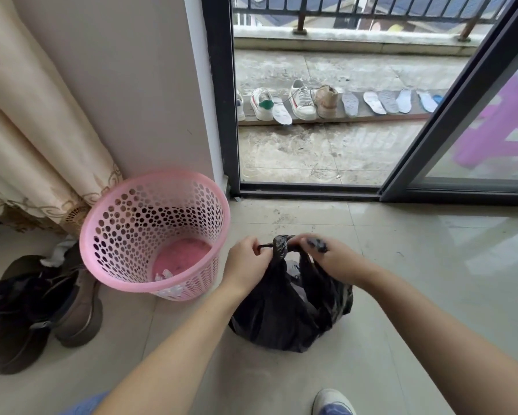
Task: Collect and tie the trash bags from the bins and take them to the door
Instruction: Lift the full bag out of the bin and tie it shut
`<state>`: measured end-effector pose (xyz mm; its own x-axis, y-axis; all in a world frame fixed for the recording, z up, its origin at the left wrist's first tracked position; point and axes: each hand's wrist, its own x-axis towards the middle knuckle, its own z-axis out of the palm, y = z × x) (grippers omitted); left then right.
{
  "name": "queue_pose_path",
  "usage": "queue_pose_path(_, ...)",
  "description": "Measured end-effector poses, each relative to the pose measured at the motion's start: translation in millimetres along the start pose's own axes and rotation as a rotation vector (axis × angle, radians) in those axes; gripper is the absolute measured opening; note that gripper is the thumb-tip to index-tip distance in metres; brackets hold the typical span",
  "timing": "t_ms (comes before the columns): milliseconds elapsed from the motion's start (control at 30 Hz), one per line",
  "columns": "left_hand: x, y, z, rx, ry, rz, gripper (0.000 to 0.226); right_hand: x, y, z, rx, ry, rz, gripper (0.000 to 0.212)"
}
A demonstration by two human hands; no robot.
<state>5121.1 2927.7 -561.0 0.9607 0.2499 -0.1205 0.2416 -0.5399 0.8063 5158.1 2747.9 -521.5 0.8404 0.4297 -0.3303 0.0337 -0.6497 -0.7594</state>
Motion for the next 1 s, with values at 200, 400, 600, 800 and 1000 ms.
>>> queue_pose_path(200,-18.3,-70.4,-12.6,0.348,-0.109,-0.305,0.023,-8.0,60.2,-24.0,-0.082,0.194,0.333,0.042)
queue_pose_path(400,-43.2,-144.9,-29.2,0.392,-0.150,-0.585,0.016,-37.1,127.0,-17.1,0.015,0.091,0.565,0.032)
queue_pose_path(600,-44.8,-165.0,-47.3,0.400,-0.048,-0.637,0.020,-68.2,159.6,-6.7,0.098,0.040,0.716,0.032)
queue_pose_path(800,-44.9,-155.7,-43.6,0.394,-0.054,-0.563,0.015,-51.5,146.7,-25.0,0.378,0.276,0.595,0.019)
queue_pose_path(1000,-36.7,-70.2,-37.6,0.181,-0.158,0.080,0.041,-15.8,67.7,-43.0,0.795,0.292,0.288,0.021)
